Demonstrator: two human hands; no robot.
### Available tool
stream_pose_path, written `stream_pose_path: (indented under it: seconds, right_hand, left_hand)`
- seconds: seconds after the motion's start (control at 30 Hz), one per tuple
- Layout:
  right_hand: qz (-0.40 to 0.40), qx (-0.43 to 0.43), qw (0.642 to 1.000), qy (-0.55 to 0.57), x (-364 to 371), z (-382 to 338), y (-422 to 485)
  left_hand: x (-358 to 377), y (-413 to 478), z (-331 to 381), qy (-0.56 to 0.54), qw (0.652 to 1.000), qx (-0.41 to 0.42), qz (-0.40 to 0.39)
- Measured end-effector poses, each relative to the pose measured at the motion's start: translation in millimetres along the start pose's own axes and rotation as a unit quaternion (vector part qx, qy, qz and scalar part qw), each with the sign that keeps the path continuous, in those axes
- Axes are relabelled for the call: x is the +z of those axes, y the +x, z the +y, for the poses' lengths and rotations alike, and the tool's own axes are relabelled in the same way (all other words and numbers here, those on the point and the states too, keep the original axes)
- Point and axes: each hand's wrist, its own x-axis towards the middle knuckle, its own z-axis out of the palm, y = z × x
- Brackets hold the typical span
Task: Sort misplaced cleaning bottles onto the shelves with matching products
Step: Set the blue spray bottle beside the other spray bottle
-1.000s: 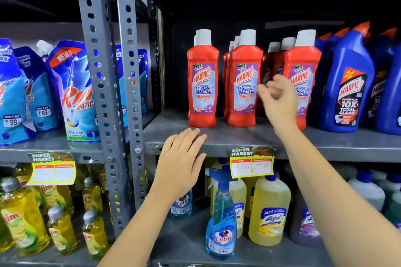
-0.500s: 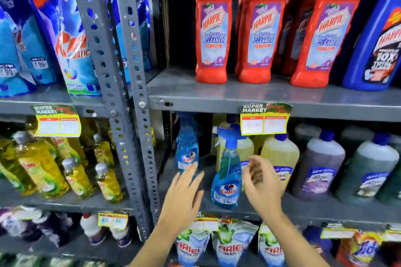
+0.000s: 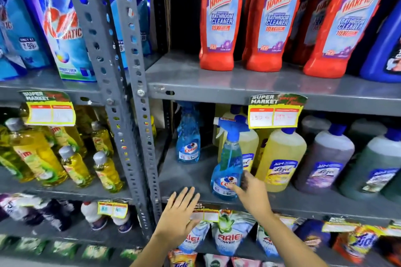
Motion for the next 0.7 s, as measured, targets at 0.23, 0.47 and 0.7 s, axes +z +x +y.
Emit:
stream_pose_path:
  seconds: [0.23, 0.47, 0.7]
  right_hand:
    - [0.019, -0.006, 1.0, -0.018, 32.9, -24.5, 0.0]
    - [0.02, -0.02, 0.999, -0.046, 61.7, -48.5, 15.7]
    - [-0.044, -0.02, 0.999, -0.001, 78.5, -65.6, 39.6]
  left_hand:
    - [7.0, -0.3, 2.8, 0.004, 1.0, -0.013, -0.009]
    - [11.8, 1.4, 2.2, 0.001, 1.0, -0.019, 0.003]
    - [20.4, 3.9, -0.5, 0.02, 1.0, -0.015, 0.018]
